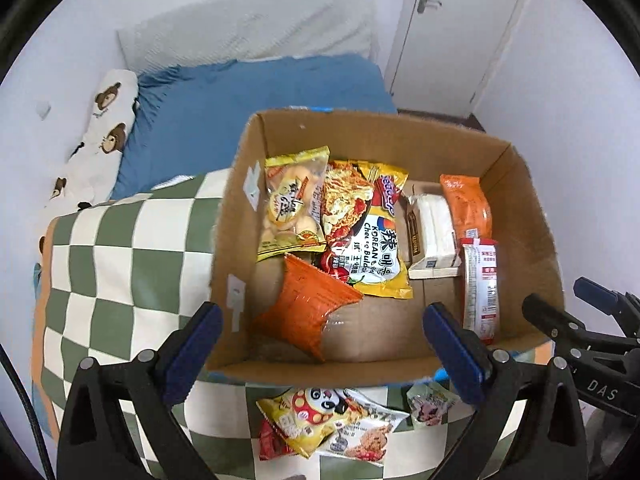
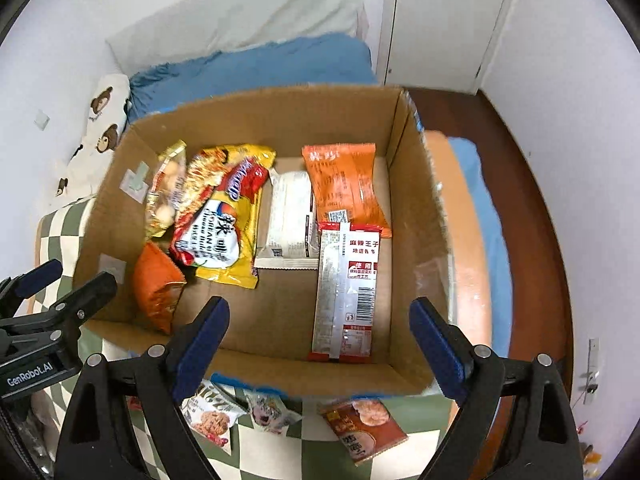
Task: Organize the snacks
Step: 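Lower both packets into the cardboard box and open both tools, then grasp the white oat-cookie bag with left tool while right tool grasps watermelon candy bag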
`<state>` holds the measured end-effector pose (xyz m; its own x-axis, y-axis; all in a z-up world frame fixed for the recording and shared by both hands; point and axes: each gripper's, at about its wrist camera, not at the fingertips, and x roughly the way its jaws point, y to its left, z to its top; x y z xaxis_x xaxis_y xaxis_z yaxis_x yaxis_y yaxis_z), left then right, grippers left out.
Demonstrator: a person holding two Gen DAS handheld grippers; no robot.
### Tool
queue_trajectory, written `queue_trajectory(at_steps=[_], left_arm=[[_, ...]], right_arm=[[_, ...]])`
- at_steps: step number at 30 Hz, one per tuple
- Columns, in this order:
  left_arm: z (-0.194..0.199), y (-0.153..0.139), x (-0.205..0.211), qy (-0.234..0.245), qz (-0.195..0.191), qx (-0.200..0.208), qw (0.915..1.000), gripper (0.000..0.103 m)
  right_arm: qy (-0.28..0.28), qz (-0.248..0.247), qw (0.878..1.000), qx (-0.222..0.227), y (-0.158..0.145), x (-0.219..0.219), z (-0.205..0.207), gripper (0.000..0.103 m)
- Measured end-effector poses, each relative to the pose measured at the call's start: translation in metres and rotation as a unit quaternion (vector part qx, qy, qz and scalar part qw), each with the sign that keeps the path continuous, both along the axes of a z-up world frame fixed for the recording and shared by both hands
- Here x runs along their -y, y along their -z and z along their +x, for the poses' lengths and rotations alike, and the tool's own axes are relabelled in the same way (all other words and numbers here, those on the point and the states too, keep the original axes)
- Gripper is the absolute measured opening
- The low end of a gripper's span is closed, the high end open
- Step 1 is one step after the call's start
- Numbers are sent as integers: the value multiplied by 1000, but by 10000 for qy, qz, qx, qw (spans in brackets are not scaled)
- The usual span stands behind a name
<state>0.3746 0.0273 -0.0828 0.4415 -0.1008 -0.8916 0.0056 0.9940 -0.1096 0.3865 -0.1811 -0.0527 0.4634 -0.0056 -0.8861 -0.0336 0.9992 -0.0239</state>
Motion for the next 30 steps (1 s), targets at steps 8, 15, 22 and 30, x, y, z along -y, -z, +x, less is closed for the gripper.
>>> queue_trajectory(at_steps=[8, 15, 22, 30], left_arm=[[-48, -43, 4, -2, 105, 666, 9977, 103], [-81, -71, 6, -4, 53, 990, 9951, 103], [-124, -52, 4, 13, 96, 684, 9976, 103], [-201, 73, -4, 262, 693, -851, 9936, 103]], right_arm=[[-44, 80, 9984, 560, -48, -2, -52, 93], [-3, 338, 9957, 859, -76, -2, -90, 93], [43, 799, 9963, 314, -52, 1, -133, 93], [-324, 970, 9764, -1904, 99, -23, -224, 93]])
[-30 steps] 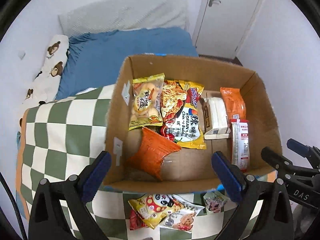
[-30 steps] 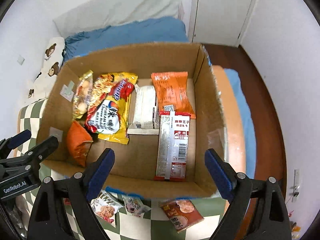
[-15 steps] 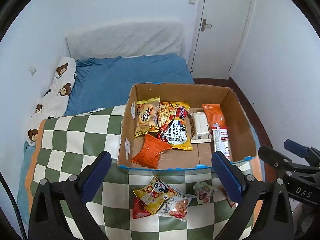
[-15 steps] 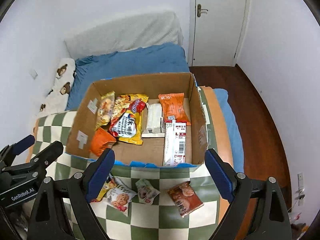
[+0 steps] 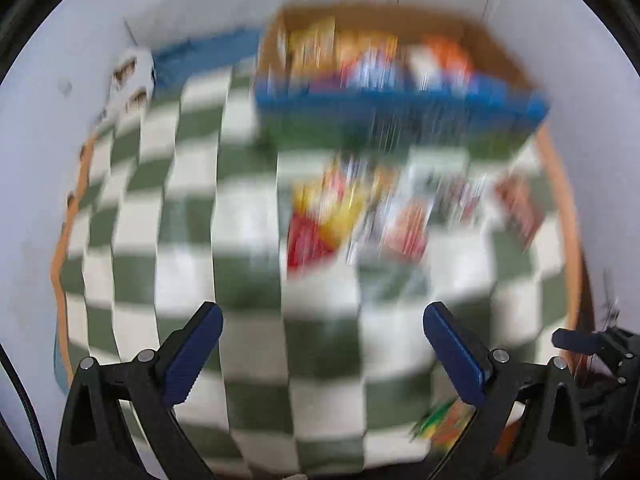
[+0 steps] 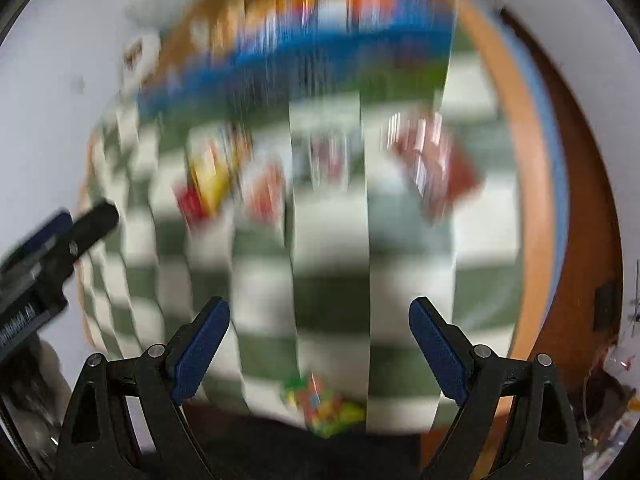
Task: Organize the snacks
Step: 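Grasp the white oat-cookie bag with left tool while right tool grasps watermelon candy bag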
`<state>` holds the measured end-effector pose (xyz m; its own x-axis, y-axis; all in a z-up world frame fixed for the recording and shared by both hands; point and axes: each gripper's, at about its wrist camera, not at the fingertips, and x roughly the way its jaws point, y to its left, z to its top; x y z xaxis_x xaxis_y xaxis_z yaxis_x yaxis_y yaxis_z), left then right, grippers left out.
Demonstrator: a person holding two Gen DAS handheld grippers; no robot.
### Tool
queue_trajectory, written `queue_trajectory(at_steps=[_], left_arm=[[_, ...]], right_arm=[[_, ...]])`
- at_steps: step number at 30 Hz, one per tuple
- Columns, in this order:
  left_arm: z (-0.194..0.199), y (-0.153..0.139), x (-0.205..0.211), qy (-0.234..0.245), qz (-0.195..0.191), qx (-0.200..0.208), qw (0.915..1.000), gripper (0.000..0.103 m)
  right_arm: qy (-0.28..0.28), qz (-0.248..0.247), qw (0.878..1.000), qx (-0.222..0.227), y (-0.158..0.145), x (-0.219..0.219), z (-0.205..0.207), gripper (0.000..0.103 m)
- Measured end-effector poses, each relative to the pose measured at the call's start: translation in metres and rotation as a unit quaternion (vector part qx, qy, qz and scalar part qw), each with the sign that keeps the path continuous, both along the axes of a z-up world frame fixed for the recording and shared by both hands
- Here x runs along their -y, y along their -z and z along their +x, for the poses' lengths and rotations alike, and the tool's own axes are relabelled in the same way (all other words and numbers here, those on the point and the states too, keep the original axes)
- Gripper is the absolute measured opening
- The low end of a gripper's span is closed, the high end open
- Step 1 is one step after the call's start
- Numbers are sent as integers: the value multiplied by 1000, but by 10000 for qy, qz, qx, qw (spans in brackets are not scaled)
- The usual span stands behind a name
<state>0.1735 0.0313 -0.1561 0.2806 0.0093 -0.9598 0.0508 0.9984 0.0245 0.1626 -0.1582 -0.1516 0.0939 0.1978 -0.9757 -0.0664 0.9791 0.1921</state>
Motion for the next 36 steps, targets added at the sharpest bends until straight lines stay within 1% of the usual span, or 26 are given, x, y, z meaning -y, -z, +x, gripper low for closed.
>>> queue_trajectory(at_steps=[1, 2, 4, 6, 7, 10, 11, 13, 14, 15, 16, 17, 19, 20, 22, 24, 26, 28, 29, 30, 31, 32, 34, 36], left_arm=[[-6, 10, -1, -1, 39, -139, 9999, 103], [-15, 26, -5, -24, 91, -331, 9994, 103], [-30, 48, -10, -53, 202, -570, 9982, 103], [-43, 67, -17, -106, 307, -777, 9965, 103], [-47, 74, -21, -146, 325, -843, 9958, 103], [-54, 84, -30, -261, 365, -955, 9944, 103], [-55, 84, -32, -304, 365, -943, 9944, 103], [-54, 81, -35, -308, 408, -866, 9949, 103], [-52, 78, -35, -296, 443, -793, 9954, 103], [-49, 73, -35, -272, 473, -683, 9962, 103], [-45, 68, -35, -244, 495, -582, 9968, 103], [-39, 62, -35, -225, 521, -474, 9973, 103], [-27, 52, -35, -244, 482, -309, 9981, 103], [-17, 45, -34, -261, 434, -209, 9985, 103], [1, 33, -29, -201, 345, -27, 9992, 103], [24, 22, -20, -21, 312, 96, 9995, 103], [47, 23, -6, 189, 3, -36, 9998, 103], [67, 30, 15, 370, -561, -325, 9972, 103], [75, 35, 25, 438, -682, -427, 9958, 103], [82, 38, 34, 501, -747, -496, 9947, 103], [92, 48, 44, 578, -833, -636, 9928, 103], [99, 53, 55, 604, -793, -749, 9922, 103], [117, 72, 69, 663, -794, -981, 9898, 103], [129, 87, 78, 678, -724, -1125, 9887, 103]], right_arm=[[-206, -16, 9996, -198, 14, -6, -10, 93], [-514, -138, 9977, -419, 32, -16, -25, 93], [-1039, -433, 9917, -627, 54, -33, -45, 93], [-1436, -663, 9845, -764, 73, -46, -60, 93], [-1627, -795, 9798, -846, 86, -53, -67, 93], [-1918, -1094, 9697, -1047, 119, -63, -79, 93], [-1964, -1167, 9679, -1048, 125, -65, -81, 93], [-2137, -1538, 9611, -838, 136, -71, -89, 89], [-2159, -1705, 9588, -711, 137, -73, -91, 79], [-2132, -1737, 9595, -613, 136, -73, -92, 65], [-2050, -1703, 9623, -547, 134, -71, -90, 59], [-1809, -1525, 9702, -517, 127, -65, -85, 55], [-1375, -1167, 9824, -488, 116, -53, -75, 55], [-1074, -1012, 9882, -402, 107, -43, -66, 55], [-695, -858, 9936, -244, 94, -30, -52, 55], [-209, -548, 9980, -224, 85, -13, -32, 55], [208, -260, 9992, -210, 79, 3, -15, 55], [526, -122, 9984, -168, 75, 18, 3, 55], [610, -70, 9980, -173, 75, 23, 9, 55], [722, -4, 9972, -196, 75, 30, 15, 55], [782, 27, 9967, -219, 76, 34, 19, 55], [858, 49, 9960, -242, 73, 42, 30, 55], [903, 31, 9956, -269, 74, 46, 33, 55], [917, 11, 9952, -327, 74, 53, 47, 55]])
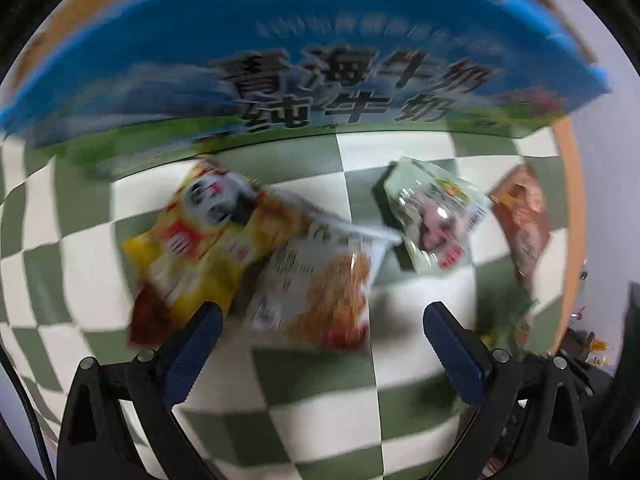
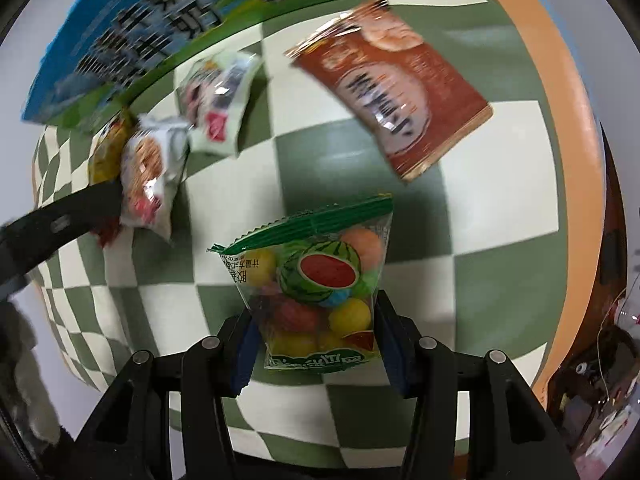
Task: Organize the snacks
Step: 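Grasp the white oat-cookie bag with left tool while right tool grasps watermelon candy bag, then carry both bags into the cardboard box and open both tools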
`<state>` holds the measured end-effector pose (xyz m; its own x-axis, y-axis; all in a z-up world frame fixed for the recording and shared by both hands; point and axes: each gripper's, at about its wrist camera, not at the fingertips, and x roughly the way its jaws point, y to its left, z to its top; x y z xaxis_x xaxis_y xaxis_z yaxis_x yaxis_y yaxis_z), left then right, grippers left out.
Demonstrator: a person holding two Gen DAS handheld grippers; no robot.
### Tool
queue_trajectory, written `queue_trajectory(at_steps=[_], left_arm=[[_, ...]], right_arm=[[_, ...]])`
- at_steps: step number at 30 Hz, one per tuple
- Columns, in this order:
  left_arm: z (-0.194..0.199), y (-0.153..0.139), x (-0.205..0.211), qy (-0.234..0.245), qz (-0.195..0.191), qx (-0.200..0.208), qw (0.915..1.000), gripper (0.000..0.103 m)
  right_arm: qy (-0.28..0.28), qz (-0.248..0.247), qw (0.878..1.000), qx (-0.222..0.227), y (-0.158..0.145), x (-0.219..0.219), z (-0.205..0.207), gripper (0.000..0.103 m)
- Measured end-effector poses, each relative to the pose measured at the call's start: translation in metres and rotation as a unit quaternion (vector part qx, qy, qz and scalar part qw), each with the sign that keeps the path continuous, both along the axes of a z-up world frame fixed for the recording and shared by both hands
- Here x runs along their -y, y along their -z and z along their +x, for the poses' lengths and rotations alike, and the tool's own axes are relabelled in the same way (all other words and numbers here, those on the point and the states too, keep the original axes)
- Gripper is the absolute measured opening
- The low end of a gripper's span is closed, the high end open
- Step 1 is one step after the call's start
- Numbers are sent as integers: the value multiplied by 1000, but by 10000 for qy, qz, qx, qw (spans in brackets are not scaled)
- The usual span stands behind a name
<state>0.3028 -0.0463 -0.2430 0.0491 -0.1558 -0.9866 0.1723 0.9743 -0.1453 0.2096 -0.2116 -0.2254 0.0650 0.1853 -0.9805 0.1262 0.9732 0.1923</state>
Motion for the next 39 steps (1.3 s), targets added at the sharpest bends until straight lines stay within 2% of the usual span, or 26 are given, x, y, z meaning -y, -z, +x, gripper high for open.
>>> queue_trajectory(at_steps=[2, 3, 4, 5, 8, 12, 19, 22, 23, 26, 31, 32, 33, 34, 36, 39], left_arm=[[9, 12, 8, 66, 88, -36, 9999, 102], [11, 14, 10, 95, 92, 15, 9999, 94], [11, 14, 11, 99, 111, 77, 9999, 76], [10, 15, 11, 99, 222, 124, 9996, 66], [1, 16, 6, 10, 178, 143, 9997, 57], [-32, 18, -10, -278, 104, -12, 9996, 56], [-120, 31, -38, -653, -140, -494, 9965, 56], [-128, 40, -38, -576, -127, -509, 9970, 56], [-128, 43, -37, -553, -126, -523, 9970, 57], [-124, 49, -34, -594, -127, -518, 9968, 58], [-127, 53, -29, -583, -23, -312, 9978, 56], [-128, 47, -25, -583, -2, -264, 9980, 55], [-129, 45, -24, -580, 6, -216, 9981, 53], [-128, 40, -23, -579, 13, -180, 9982, 51], [-128, 31, -17, -597, 19, -134, 9981, 49], [-123, 5, -19, -640, -171, 0, 9978, 48]], right_arm=[[45, 39, 9999, -91, 5, 4, 13, 55], [58, 53, 9999, -118, 7, 5, 15, 55], [83, 73, 9998, -154, 8, 7, 17, 55], [102, 83, 9998, -171, 8, 10, 19, 55], [57, 88, 9998, -167, 6, 15, 20, 55], [-103, 71, 9996, -252, 7, 22, 12, 55], [-407, 185, 9972, -594, 11, 27, -21, 55], [-428, 201, 9968, -651, 13, 29, -22, 56], [-379, 269, 9965, -693, 15, 31, -20, 59], [-86, 691, 9945, -786, 19, 37, -14, 80], [-178, 400, 9966, -702, 18, 31, -14, 81], [-272, 166, 9976, -621, 18, 28, -15, 77], [-318, -74, 9979, -554, 17, 26, -16, 64], [-381, -326, 9977, -464, 16, 23, -16, 55], [-346, -330, 9983, -347, 14, 17, -28, 55], [-346, -139, 9991, -205, -2, 19, -33, 53]])
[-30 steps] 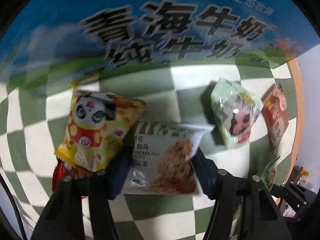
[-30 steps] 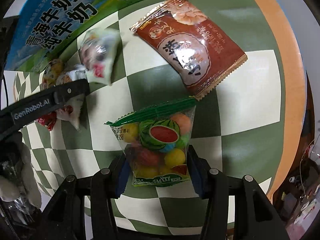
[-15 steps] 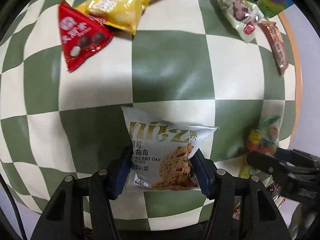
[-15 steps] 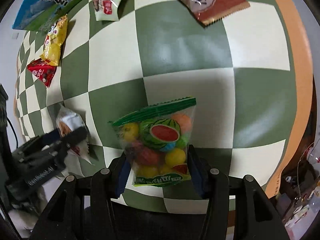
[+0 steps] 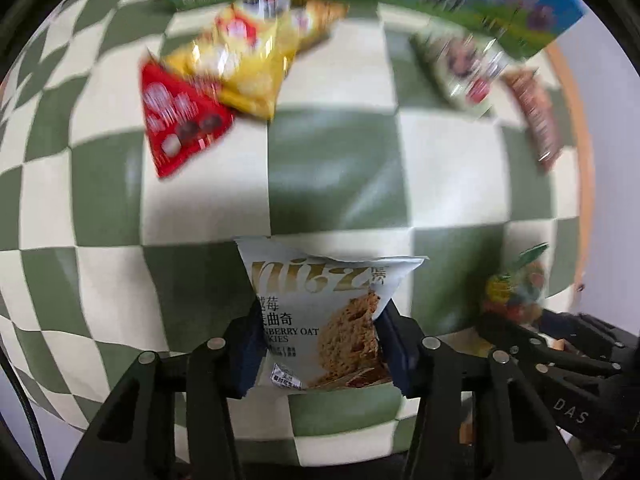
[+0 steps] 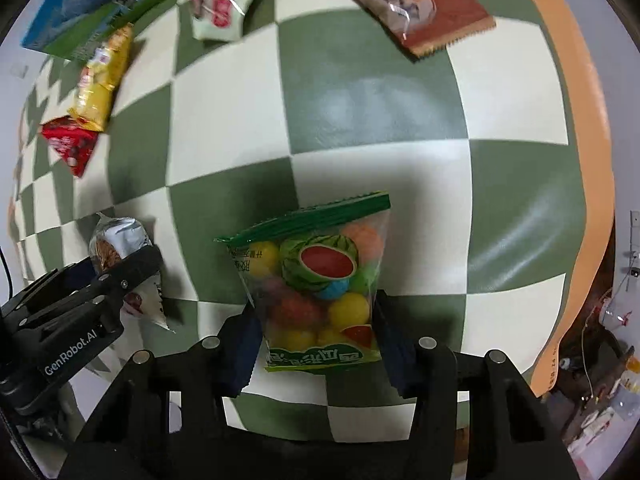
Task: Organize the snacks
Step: 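Carry both bags into the cardboard box and open both tools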
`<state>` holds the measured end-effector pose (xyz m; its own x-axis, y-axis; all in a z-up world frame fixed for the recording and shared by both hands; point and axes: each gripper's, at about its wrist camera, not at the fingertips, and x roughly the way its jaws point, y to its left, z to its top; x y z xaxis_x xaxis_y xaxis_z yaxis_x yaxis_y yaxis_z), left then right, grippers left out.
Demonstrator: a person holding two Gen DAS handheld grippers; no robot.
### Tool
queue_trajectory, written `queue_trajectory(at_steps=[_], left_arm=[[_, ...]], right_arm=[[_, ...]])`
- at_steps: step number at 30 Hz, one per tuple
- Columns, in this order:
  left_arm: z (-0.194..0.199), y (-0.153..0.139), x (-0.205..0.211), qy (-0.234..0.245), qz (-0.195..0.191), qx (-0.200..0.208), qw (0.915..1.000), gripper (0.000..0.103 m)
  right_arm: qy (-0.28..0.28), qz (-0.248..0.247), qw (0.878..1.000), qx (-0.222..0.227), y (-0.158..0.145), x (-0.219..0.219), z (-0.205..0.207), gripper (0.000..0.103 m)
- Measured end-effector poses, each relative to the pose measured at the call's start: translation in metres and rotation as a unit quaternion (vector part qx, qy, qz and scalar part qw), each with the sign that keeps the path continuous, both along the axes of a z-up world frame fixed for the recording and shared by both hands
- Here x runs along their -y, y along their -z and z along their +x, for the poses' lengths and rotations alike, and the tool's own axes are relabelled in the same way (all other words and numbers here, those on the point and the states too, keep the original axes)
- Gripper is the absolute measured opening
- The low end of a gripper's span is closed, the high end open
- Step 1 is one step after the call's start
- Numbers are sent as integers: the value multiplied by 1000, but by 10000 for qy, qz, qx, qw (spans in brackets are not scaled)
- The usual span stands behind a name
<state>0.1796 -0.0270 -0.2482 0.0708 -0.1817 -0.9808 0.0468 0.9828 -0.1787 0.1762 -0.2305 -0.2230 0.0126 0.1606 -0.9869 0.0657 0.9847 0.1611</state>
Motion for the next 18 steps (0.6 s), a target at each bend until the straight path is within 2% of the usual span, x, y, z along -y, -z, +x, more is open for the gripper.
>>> queue_trajectory(at_steps=[3, 5, 9, 12, 15, 18], left_arm=[[12, -44, -2, -73, -333, 310, 9989, 48], [30, -82, -4, -134, -630, 587, 9962, 48], [88, -156, -7, -191, -1069, 1148, 9874, 49], [133, -186, -11, -148, -1026, 1450, 9840, 49], [178, -193, -13, -103, -903, 1444, 9853, 49], [217, -177, -11, -161, -836, 1106, 9902, 49]], right_arm=[[12, 312, 9991, 281, -36, 4, 3, 53], [15, 559, 9968, 571, -72, 9, 16, 53], [-19, 921, 9890, 1160, -140, 12, 53, 53], [-116, 1004, 9823, 1577, -191, 5, 98, 53], [-207, 840, 9794, 1827, -214, -11, 142, 53], [-260, 672, 9809, 1809, -214, -33, 186, 53]])
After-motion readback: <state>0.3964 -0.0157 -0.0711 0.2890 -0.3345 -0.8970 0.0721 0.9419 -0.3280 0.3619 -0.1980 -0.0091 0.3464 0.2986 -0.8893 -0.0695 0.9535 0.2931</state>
